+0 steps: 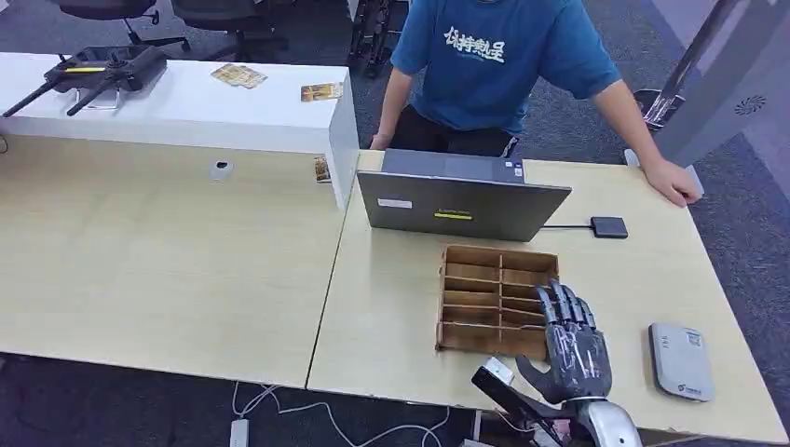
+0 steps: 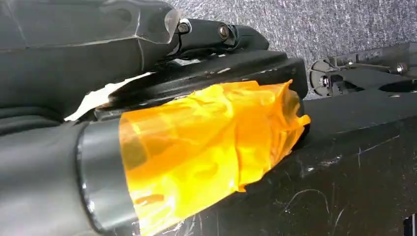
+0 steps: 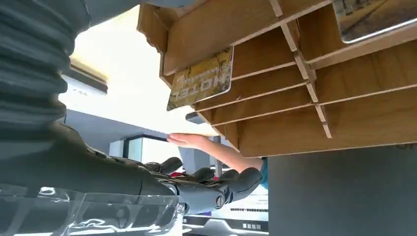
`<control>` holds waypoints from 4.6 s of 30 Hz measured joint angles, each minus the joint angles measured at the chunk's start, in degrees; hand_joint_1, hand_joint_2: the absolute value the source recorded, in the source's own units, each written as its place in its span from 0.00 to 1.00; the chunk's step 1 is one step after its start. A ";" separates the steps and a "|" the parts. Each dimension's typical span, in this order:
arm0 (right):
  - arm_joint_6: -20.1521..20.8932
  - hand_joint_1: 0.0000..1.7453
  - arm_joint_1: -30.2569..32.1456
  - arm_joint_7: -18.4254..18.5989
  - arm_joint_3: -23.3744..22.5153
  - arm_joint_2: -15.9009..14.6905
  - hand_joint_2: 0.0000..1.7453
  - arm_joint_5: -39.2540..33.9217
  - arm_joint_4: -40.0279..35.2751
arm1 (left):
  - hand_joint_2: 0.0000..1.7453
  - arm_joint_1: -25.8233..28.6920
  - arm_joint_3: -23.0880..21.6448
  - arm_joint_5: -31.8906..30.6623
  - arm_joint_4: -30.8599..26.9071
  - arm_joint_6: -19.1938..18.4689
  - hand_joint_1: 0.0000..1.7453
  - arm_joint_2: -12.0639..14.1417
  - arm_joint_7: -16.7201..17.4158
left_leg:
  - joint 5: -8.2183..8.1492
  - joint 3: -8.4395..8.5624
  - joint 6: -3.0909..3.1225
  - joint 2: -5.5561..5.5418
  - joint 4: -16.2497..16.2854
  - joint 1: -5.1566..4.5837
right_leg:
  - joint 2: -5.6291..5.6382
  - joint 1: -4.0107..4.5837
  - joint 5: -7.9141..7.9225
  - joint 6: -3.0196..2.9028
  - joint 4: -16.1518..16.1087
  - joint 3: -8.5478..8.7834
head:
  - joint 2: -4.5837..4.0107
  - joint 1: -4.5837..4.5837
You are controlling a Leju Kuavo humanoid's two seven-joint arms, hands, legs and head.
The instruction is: Pass the card to the sensor for recognition and then transmit it.
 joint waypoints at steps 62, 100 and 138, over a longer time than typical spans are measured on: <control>1.46 0.00 0.77 2.32 -0.76 -0.66 1.00 1.81 -0.61 | 0.00 0.00 0.00 0.22 0.02 0.02 0.00 0.00 0.00 | 0.00 0.01 0.00 0.01 0.00 0.00 | 0.01 0.00 0.00 0.00 0.00 -0.01 | 0.00 0.00; 3.83 1.00 2.39 1.90 -0.74 -2.23 1.00 -0.44 -1.86 | 0.00 0.01 0.00 0.26 0.07 0.00 0.00 -0.02 -0.02 | 0.00 0.02 0.00 0.02 0.00 0.00 | 0.02 0.00 0.00 0.00 -0.01 -0.01 | 0.00 0.00; -23.76 1.00 9.67 -19.22 -7.92 8.73 1.00 -0.50 -16.33 | 0.00 0.29 0.00 0.26 0.07 -0.13 0.00 -0.07 -1.07 | 0.00 0.02 0.00 -0.06 -0.02 0.14 | -0.03 0.01 -0.05 -0.05 0.01 0.02 | 0.00 0.00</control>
